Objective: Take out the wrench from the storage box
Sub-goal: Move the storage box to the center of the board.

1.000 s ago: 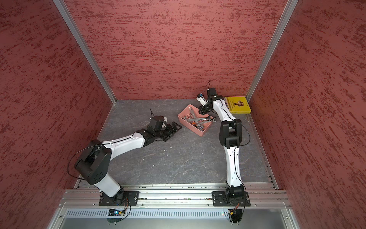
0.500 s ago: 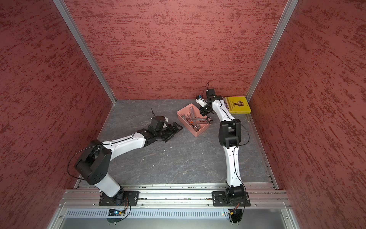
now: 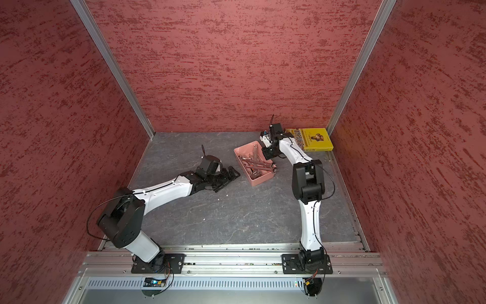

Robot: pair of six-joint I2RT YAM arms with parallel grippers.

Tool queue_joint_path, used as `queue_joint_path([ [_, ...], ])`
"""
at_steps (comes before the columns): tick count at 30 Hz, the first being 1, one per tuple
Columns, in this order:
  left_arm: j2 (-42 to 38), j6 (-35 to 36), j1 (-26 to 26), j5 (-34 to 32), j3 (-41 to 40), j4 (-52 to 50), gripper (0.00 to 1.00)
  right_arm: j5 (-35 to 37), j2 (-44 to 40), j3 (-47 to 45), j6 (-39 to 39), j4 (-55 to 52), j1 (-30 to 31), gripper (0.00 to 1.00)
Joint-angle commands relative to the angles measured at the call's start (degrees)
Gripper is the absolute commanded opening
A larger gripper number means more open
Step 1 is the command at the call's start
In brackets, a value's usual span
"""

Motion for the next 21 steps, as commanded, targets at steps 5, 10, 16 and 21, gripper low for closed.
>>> queue_joint_path([
  [5,-5.81,5.76,1.54,-2.00,1.58,-10.87,1.00,1.44,-12.95,-14.39,15.59,10.73,8.08,0.00],
  [10,-8.91,8.24,3.87,-1.24,0.96,-15.57,1.00,8.75,-17.78,-22.38,28.39,14.84,12.30,0.01],
  [16,-12.40,11.52,7.63,-0.12,-0.07,-19.77,1.00,18.77,-21.85,-29.46,41.16,18.14,19.57,0.00],
  [21,-14.49,13.56,10.35,0.39,-0.56,-21.63,1.00,23.09,-21.87,-30.17,46.97,16.12,24.03,0.00],
])
